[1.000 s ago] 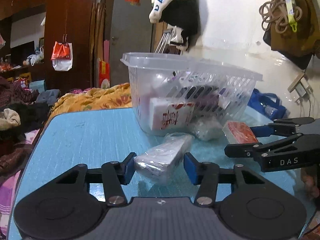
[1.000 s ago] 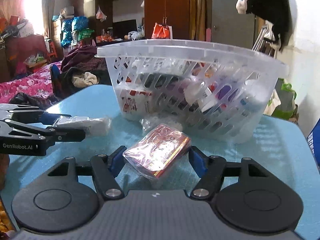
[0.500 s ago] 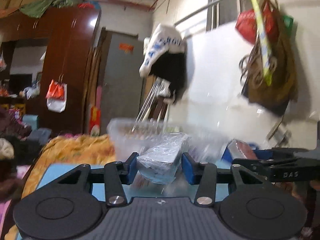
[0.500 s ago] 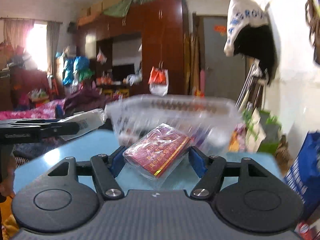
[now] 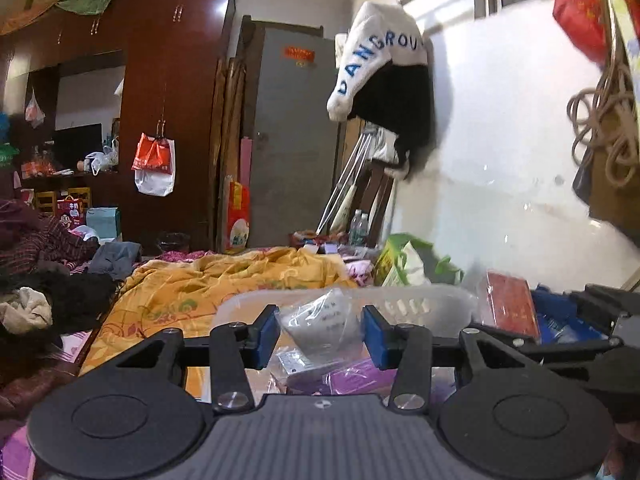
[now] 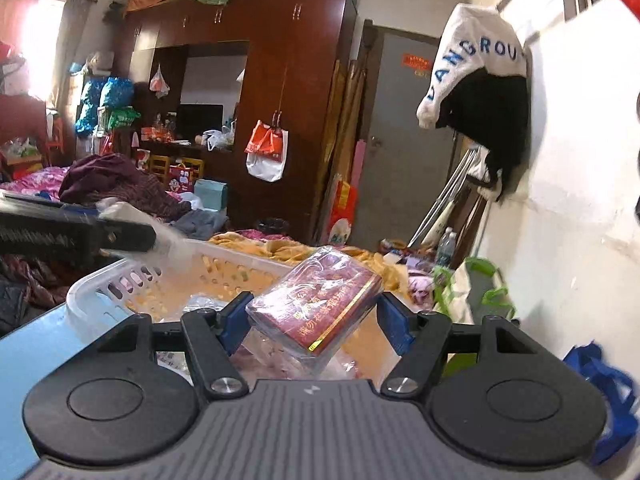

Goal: Organize objects
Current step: 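Carry both held packs over the white basket and open both grippers, then grasp the small clear bag beside the basket with the left gripper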

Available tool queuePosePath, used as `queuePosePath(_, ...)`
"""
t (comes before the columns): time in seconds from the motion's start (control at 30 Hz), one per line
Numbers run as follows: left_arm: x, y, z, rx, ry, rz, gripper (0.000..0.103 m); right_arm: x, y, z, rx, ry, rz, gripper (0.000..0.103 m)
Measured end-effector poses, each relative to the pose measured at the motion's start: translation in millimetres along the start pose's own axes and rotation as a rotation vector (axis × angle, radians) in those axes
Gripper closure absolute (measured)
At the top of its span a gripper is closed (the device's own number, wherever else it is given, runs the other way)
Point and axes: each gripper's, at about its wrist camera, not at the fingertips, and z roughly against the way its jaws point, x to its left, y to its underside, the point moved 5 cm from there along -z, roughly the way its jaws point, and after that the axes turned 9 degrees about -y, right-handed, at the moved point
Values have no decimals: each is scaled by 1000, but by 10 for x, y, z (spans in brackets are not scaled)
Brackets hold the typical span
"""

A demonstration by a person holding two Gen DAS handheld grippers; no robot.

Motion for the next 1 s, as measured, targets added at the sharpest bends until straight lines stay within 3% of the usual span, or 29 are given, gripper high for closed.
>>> queuePosePath(0.03, 5, -1, -40, -3, 5, 4, 51, -8, -4, -28, -11, 2, -1, 33)
queuePosePath(0.07, -7, -3, -96, -8, 9, -2, 34, -12, -13, -50, -23, 11, 4, 31)
queuePosePath(0.13, 13, -3, -175, 6, 0, -13, 19, -29, 54, 54, -24, 27, 17, 16)
queuePosePath(0.17, 11, 1, -175, 6, -4, -17, 19, -21, 58, 81, -28, 36, 22, 2)
queuePosePath(0.2, 33, 6, -141, -3, -4, -18, 19, -3, 81, 191, -50, 46, 27, 0)
queuePosePath(0.37, 119, 69, 247, -58, 10, 1, 19, -72, 107, 369, -47, 38, -30, 0)
queuePosePath(0.53, 37, 517, 619, -74, 23, -66, 11, -96, 352, 712, -87, 3, -108, 0)
queuePosePath(0.67, -82, 976, 563, 10, 31, -96, 11, -124, 671, 885, -103, -34, -178, 0)
queuePosePath(0.8, -200, 1149, 273, 101, 38, -75, 11, -186, 877, 852, -80, -50, -229, 0)
queuePosePath(1.0, -468, 1326, 21, 181, 9, -122, 11, -294, 980, 720, -27, 29, -233, 0)
